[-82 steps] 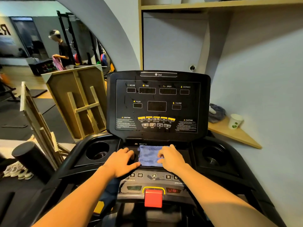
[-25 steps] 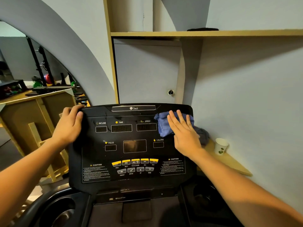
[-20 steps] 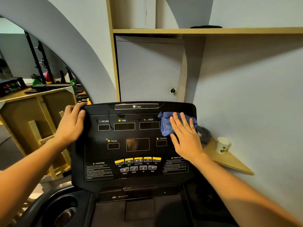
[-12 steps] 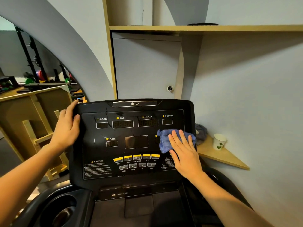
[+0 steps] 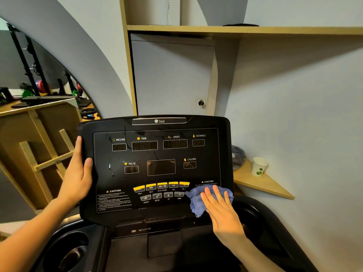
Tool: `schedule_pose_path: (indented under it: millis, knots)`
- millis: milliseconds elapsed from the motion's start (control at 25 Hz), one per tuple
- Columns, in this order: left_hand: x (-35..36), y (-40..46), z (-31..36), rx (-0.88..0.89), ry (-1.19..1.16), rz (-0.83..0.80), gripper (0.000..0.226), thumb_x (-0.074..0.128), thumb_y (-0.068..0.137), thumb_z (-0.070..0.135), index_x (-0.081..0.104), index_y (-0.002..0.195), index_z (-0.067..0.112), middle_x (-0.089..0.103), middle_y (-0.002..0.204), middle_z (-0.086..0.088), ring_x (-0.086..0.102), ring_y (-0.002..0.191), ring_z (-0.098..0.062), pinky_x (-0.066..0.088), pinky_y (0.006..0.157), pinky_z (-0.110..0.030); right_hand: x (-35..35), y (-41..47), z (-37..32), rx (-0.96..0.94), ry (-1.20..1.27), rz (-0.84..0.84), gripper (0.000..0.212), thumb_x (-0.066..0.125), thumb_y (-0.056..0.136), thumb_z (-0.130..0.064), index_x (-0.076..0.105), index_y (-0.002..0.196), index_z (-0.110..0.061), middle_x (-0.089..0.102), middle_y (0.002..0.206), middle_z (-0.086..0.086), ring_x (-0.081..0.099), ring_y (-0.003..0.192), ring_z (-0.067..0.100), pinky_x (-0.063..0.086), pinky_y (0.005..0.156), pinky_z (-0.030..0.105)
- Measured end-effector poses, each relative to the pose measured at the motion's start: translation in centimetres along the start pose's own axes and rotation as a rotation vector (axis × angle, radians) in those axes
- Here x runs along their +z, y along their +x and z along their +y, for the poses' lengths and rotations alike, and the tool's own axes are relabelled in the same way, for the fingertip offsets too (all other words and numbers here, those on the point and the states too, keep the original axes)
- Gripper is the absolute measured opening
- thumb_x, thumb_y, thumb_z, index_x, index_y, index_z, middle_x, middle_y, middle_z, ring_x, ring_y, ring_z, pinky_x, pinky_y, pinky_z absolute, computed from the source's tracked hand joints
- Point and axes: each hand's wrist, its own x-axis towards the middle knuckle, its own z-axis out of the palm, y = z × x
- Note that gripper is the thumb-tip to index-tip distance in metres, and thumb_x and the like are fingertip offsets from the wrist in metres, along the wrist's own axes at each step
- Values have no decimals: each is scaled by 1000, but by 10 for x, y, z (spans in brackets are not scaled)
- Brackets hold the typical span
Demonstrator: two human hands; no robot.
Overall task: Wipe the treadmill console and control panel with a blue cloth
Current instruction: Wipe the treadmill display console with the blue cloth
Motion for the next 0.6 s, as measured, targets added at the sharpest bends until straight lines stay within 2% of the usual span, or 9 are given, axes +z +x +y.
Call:
schedule_pose_path:
  millis: [80,160,320,400,480,560,600]
  knots:
    - [3,-11,2,-35,-5,-3,67,28,98,52,-6,154,42,30,159,-7,42,136,-37,32,110,-53,3,-2,1,-3,25,-35,131,87,61,-18,-4,154,-13,-11,162,5,-7,149,28,0,117,45]
    - [4,-16,6,-48,-16,-7,68,27,97,52,-6,154,42,33,158,-9,45,133,-39,34,108,-53,5,-1,2,-10,30,-41,138,91,54,-15,-4,154,-14,-11,163,5,-8,149,28,-3,118,44]
    - [3,-16,7,-37,-19,2,69,29,96,49,-5,156,38,34,156,-11,46,132,-40,34,107,-51,0,2,8,-22,20,28,137,84,51,1,-4,155,-18,-9,163,0,-5,149,27,-4,120,42]
    - [3,-16,6,-35,-23,-4,69,29,96,50,-5,155,40,36,156,-11,48,130,-40,35,106,-53,-11,10,14,-40,66,80,134,79,51,9,2,155,-22,3,164,-2,1,149,28,2,121,43]
    - [3,-16,6,-32,-33,-7,70,29,95,51,-5,155,40,37,154,-7,49,129,-40,37,104,-52,-25,25,22,8,163,111,132,74,51,19,7,155,-29,22,160,0,10,148,31,11,119,48]
    - [2,-16,6,-26,-45,-13,71,29,94,55,-5,155,40,37,152,-2,50,128,-38,38,103,-51,-42,53,30,114,235,118,129,67,55,25,7,154,-33,29,157,4,9,148,33,21,115,59]
    - [2,-16,5,-26,-46,-15,72,28,93,56,-5,155,41,37,152,-3,50,127,-38,38,103,-50,-51,69,35,168,281,142,123,63,58,27,13,154,-30,29,157,6,8,148,33,21,114,62]
